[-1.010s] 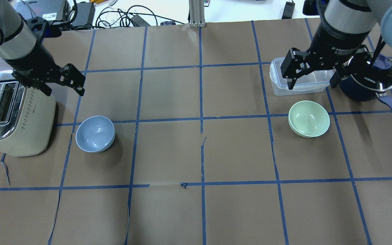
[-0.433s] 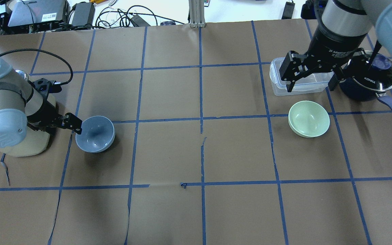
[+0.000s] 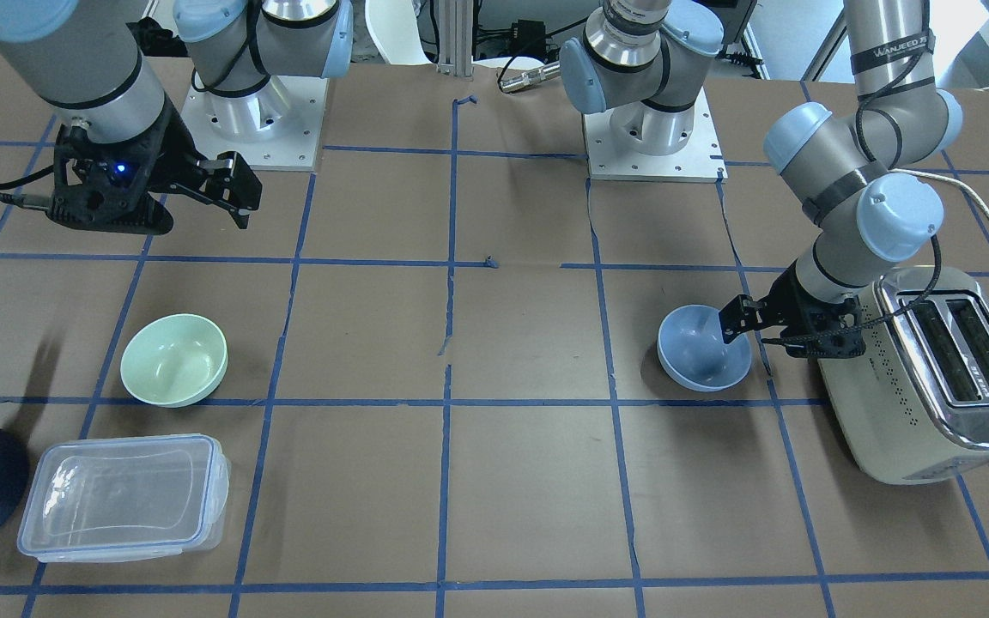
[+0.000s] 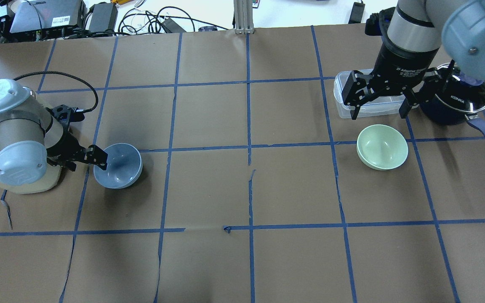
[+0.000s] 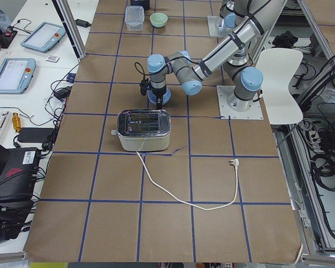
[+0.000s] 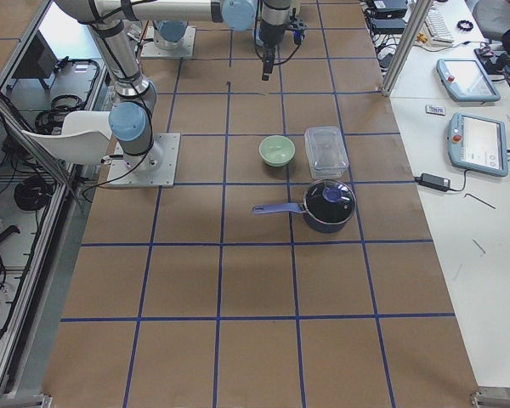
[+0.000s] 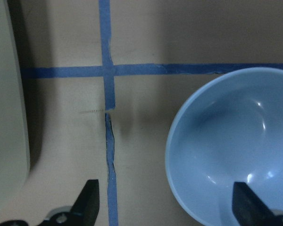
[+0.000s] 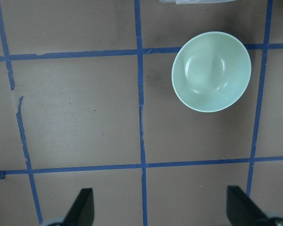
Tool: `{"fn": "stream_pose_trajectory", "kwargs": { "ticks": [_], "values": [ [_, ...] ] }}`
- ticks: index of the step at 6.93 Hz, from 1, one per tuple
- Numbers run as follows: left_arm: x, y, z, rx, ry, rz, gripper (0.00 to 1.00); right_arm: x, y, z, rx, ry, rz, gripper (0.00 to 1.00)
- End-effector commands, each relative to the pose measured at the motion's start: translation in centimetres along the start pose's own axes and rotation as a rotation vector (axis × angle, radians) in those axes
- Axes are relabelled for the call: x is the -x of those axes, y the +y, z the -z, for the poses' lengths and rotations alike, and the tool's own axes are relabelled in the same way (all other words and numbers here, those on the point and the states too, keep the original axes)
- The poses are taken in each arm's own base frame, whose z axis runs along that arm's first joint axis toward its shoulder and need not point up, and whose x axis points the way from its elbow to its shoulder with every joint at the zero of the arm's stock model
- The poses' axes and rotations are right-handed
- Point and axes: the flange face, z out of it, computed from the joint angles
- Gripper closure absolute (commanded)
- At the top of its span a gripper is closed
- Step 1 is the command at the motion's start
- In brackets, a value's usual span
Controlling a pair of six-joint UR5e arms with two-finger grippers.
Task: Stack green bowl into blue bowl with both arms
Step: 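Grasp blue bowl rim with left gripper while right gripper grasps green bowl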
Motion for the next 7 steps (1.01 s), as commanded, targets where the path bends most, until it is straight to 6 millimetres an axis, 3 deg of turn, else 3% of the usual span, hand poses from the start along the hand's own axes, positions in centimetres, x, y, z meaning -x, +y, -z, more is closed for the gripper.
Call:
{"fn": "stream_pose_trajectory", "kwargs": {
  "ticks": [1, 2, 3, 4, 5, 6, 7],
  "values": [
    [-0.1, 0.1, -1.8, 0.023, 0.019, -0.023, 0.93, -0.8, -3.4, -3.8, 0.002, -0.004, -0.017, 0.00],
    [0.0, 0.1, -1.8, 0.023, 0.021, -0.021, 1.00, -0.8, -4.7, -6.8, -0.011, -0.002, -0.017, 0.00],
    [-0.3, 0.3, -0.6, 0.013, 0.009, -0.015, 1.00, -0.9, -5.2, -10.2, -0.010, -0.002, -0.020, 0.00],
    [-1.2, 0.1, 0.5, 0.028, 0.026, -0.032, 1.00, -1.1, -5.6, -13.0, -0.045, 0.000, -0.022, 0.00],
    [-3.0, -1.5, 2.7, -0.005, 0.071, 0.001, 1.00, -2.2, -5.5, -16.0, -0.028, -0.002, -0.037, 0.00],
    [-8.2, -2.9, 4.6, -0.008, 0.066, 0.009, 1.00, -3.6, -6.4, -18.8, -0.034, -0.007, -0.060, 0.00],
    [-15.8, -2.8, 4.6, -0.006, 0.062, 0.025, 1.00, -3.9, -6.9, -20.1, -0.031, -0.008, -0.064, 0.00]
  ]
}}
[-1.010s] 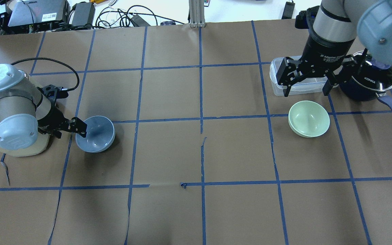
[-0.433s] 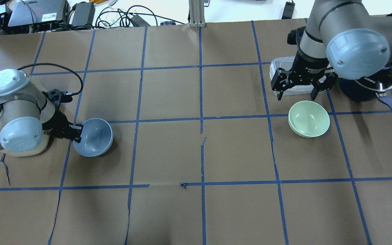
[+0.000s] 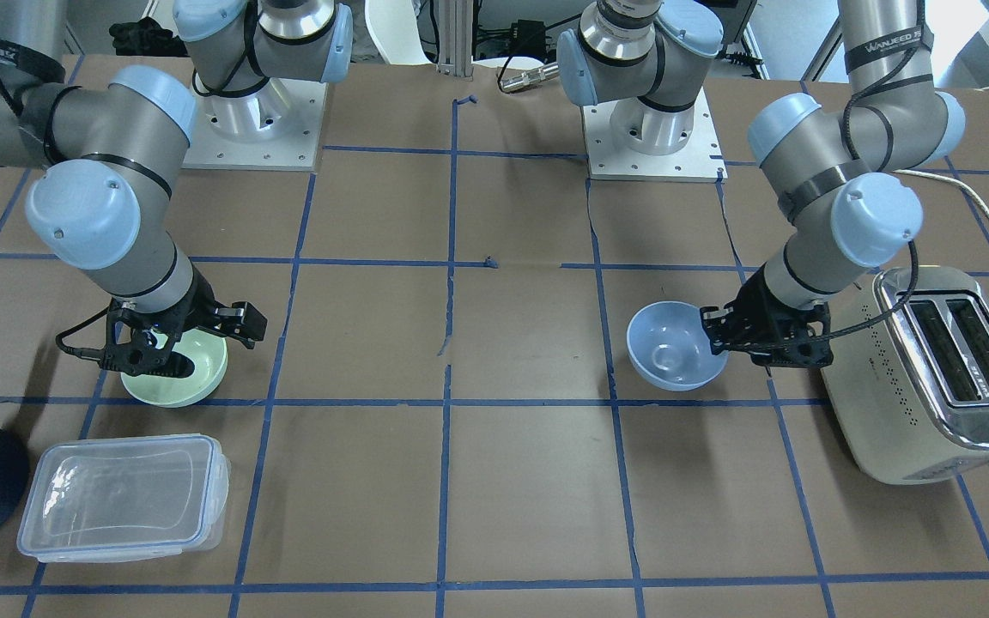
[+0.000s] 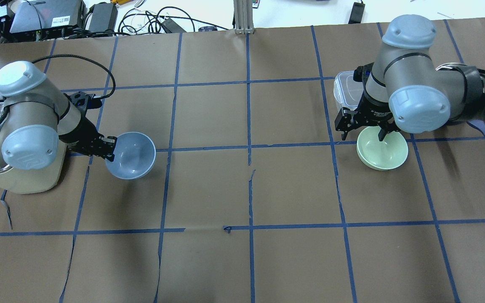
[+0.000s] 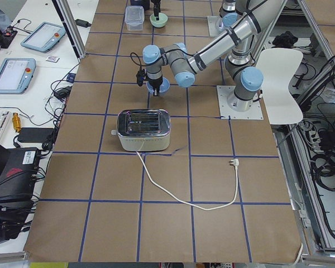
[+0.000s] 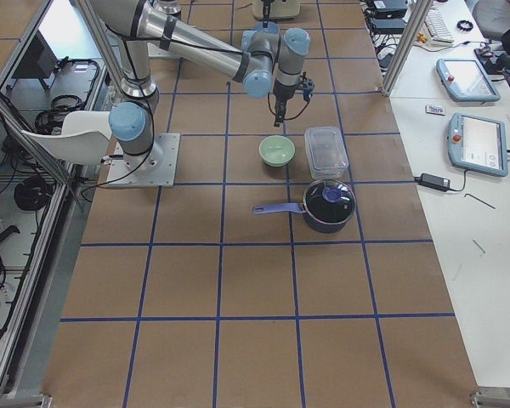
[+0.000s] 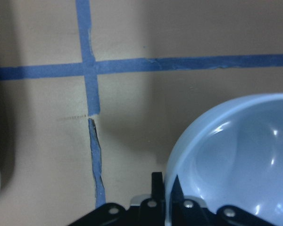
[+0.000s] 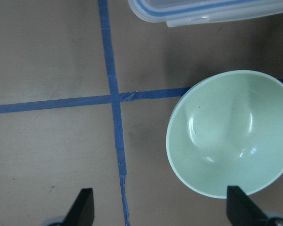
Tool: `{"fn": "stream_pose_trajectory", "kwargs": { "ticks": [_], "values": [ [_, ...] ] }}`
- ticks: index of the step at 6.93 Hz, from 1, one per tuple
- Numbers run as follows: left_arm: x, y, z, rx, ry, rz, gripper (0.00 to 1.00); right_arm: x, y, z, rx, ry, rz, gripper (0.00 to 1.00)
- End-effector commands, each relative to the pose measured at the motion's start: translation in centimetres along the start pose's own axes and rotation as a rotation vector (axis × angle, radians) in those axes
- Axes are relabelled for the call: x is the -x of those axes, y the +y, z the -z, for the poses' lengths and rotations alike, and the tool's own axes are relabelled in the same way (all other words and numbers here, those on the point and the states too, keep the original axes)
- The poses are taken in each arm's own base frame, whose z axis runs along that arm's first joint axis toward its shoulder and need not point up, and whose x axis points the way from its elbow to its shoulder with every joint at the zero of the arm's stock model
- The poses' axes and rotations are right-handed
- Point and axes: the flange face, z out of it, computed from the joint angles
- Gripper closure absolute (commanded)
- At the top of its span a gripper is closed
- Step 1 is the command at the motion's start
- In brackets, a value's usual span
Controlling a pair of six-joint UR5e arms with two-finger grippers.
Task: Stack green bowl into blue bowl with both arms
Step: 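Grasp blue bowl rim with left gripper while right gripper grasps green bowl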
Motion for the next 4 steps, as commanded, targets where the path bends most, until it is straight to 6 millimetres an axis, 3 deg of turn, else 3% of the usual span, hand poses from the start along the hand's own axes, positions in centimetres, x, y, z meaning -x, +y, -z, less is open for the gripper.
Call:
{"fn": "stream_pose_trajectory", "kwargs": {
  "ticks": [1, 2, 3, 4],
  "values": [
    [-13.6, 0.6, -0.2, 0.002, 0.065, 0.132, 1.00, -0.7, -0.6, -3.8, 0.030, -0.004, -0.015, 0.00],
    [-17.8, 0.2, 0.0, -0.042, 0.124, 0.231, 1.00, -0.8, -0.9, -4.9, 0.051, -0.001, -0.015, 0.00],
    [-21.0, -0.2, -0.7, -0.042, 0.172, 0.215, 1.00, -1.2, -1.0, -5.2, 0.056, -0.002, -0.024, 0.01],
    [-23.3, -1.9, -1.1, -0.107, 0.215, 0.173, 1.00, -1.6, -1.3, -6.0, 0.072, -0.005, -0.036, 0.30]
  ]
}}
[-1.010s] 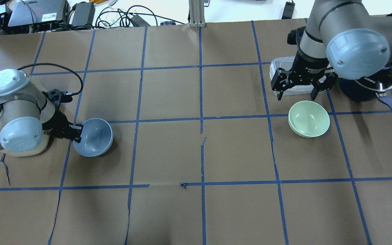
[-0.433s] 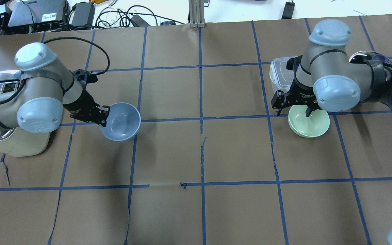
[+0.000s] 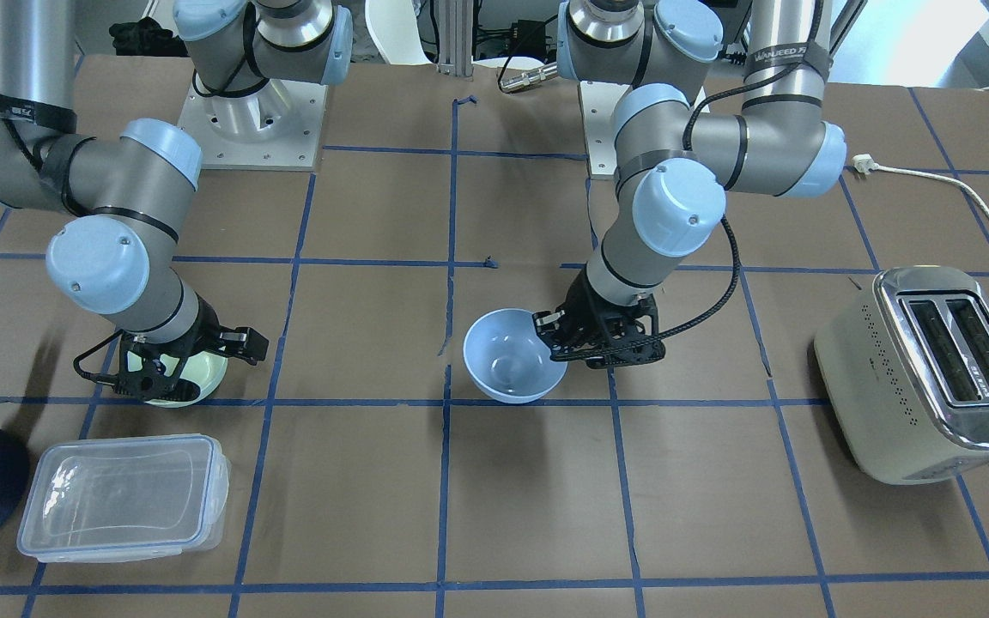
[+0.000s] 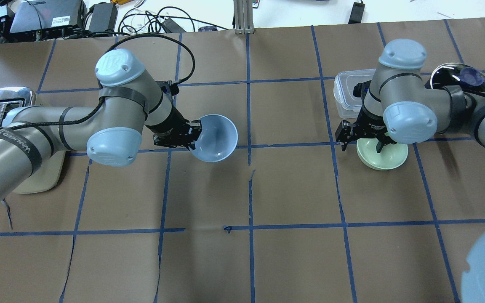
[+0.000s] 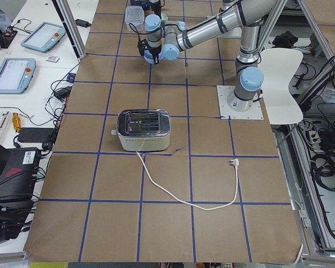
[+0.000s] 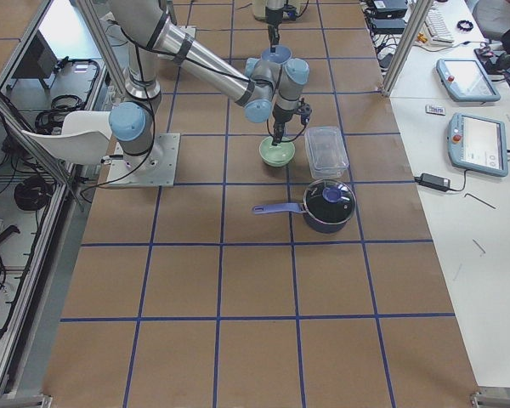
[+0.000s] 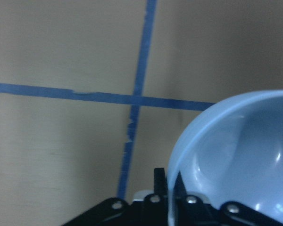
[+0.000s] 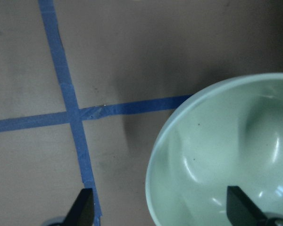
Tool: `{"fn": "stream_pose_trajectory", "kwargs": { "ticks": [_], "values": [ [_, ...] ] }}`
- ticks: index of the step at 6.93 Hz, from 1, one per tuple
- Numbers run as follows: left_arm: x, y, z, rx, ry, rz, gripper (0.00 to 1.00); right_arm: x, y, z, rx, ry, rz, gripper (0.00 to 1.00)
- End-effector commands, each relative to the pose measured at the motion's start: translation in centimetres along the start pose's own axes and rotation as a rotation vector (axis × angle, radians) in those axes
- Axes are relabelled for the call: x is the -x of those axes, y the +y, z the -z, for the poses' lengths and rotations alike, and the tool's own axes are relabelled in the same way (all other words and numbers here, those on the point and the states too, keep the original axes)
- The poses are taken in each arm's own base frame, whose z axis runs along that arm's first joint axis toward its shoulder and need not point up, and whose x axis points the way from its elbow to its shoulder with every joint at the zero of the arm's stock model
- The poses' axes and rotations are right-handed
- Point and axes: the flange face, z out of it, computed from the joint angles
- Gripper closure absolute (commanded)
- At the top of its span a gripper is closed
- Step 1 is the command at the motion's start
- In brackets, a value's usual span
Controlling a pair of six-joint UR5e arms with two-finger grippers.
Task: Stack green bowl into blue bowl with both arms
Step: 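Carry blue bowl to table center with left gripper while right lifts green bowl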
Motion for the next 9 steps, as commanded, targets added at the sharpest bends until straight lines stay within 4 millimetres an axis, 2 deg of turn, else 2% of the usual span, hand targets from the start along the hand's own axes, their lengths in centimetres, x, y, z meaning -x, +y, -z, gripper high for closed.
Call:
{"fn": "stream_pose_trajectory", "kwargs": {
  "ticks": [1, 2, 3, 5, 6, 7, 9],
  "values": [
    [-5.0, -1.4, -2.4, -0.039, 0.079, -0.043, 1.00, -1.4, -0.6, -1.1, 0.025, -0.004, -0.028, 0.83],
    [-7.0, -2.0, -2.9, -0.043, 0.081, -0.063, 1.00, -2.0, -0.8, -1.1, 0.024, -0.016, -0.053, 1.00],
    [-7.9, -2.8, -3.1, -0.052, 0.074, -0.084, 1.00, -2.0, -0.8, -0.9, 0.021, -0.016, -0.054, 1.00],
    [-7.4, -3.6, -5.3, -0.031, 0.042, -0.084, 1.00, -2.4, -1.6, 1.0, -0.016, -0.007, -0.058, 1.00],
    [-6.4, -4.1, -5.7, -0.069, -0.066, -0.087, 1.00, -2.4, -2.1, 2.5, -0.036, -0.006, -0.061, 1.00],
    [-6.2, -4.1, -6.2, -0.063, -0.073, -0.085, 1.00, -2.3, -2.6, 4.1, -0.030, -0.011, -0.097, 1.00],
    [-6.7, -3.9, -6.3, -0.034, -0.019, -0.067, 1.00, -1.7, -3.7, 9.1, -0.011, -0.017, -0.121, 1.00]
  ]
}}
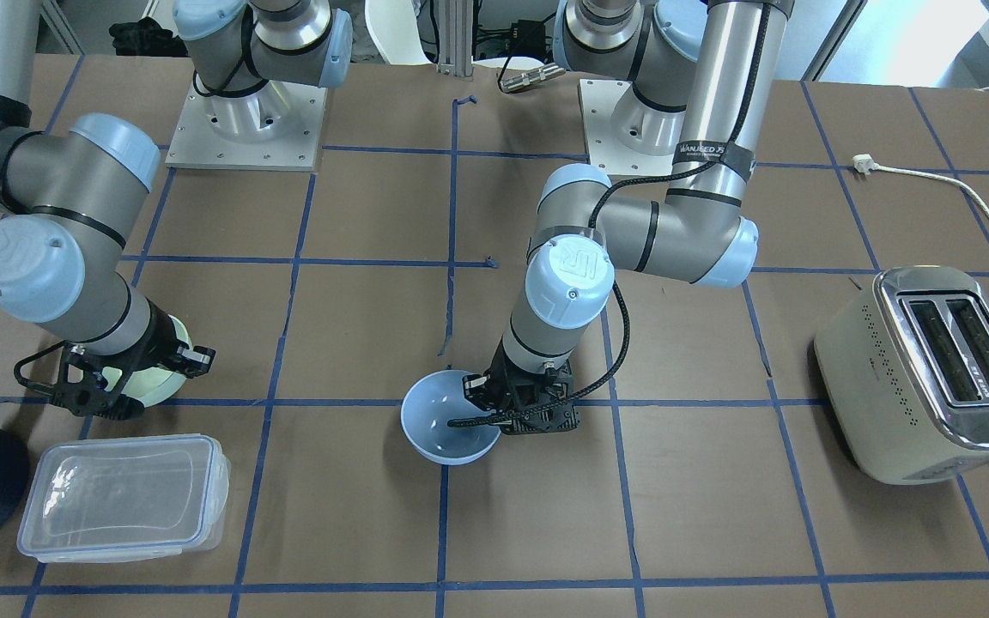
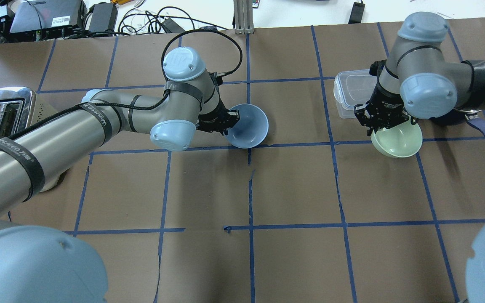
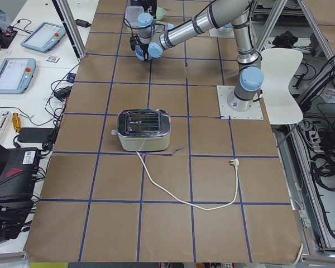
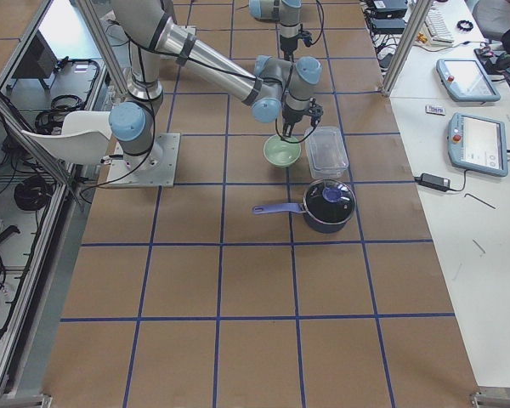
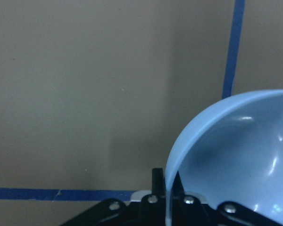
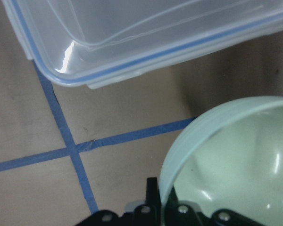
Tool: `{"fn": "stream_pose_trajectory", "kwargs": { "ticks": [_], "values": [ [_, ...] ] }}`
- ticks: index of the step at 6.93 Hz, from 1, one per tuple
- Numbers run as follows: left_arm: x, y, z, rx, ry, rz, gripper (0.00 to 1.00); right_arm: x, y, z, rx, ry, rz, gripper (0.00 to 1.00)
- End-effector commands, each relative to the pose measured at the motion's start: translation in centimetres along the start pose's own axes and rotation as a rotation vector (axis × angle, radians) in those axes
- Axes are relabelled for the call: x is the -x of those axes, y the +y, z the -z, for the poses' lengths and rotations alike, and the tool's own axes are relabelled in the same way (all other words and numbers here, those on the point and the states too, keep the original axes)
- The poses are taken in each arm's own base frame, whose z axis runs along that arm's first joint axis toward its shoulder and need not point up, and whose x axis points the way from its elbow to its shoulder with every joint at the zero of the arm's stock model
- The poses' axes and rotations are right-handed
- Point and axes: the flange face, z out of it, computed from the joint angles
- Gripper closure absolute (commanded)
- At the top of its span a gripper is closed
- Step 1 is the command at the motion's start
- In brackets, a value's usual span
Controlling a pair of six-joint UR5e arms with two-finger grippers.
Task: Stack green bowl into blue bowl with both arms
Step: 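Carry blue bowl to table center with left gripper while right lifts green bowl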
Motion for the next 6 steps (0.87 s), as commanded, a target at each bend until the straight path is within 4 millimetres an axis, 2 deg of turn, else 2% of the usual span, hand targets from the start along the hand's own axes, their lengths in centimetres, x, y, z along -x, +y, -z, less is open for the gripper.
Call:
{"fn": "stream_pose_trajectory", "kwargs": {
  "ticks": [1, 2, 3, 4, 5, 6],
  "values": [
    [-0.7, 0.1, 0.0, 0.026, 0.064, 0.015, 1.00, 1.8, -0.9, 5.9, 0.016, 0.003, -0.019, 1.00],
    [-0.6, 0.1, 0.1, 0.021, 0.056, 0.012, 0.77, 3.8, -0.6, 7.9, 0.008, 0.006, -0.049, 1.00],
    [-0.5, 0.0, 0.3, 0.014, 0.054, 0.006, 0.37, 5.8, -0.2, 8.4, -0.004, 0.008, -0.053, 1.00],
    [-0.5, -0.1, 0.4, 0.011, 0.053, 0.004, 0.29, 6.4, 0.0, 8.7, -0.010, 0.001, -0.048, 1.00],
    [-0.4, -0.4, 2.2, -0.016, 0.059, 0.005, 0.19, 6.9, 0.3, 8.9, -0.013, -0.002, -0.071, 1.00],
    [1.4, -1.4, 4.2, -0.024, 0.027, 0.020, 0.13, 9.0, 0.9, 9.0, -0.023, -0.013, -0.090, 1.00]
  ]
}}
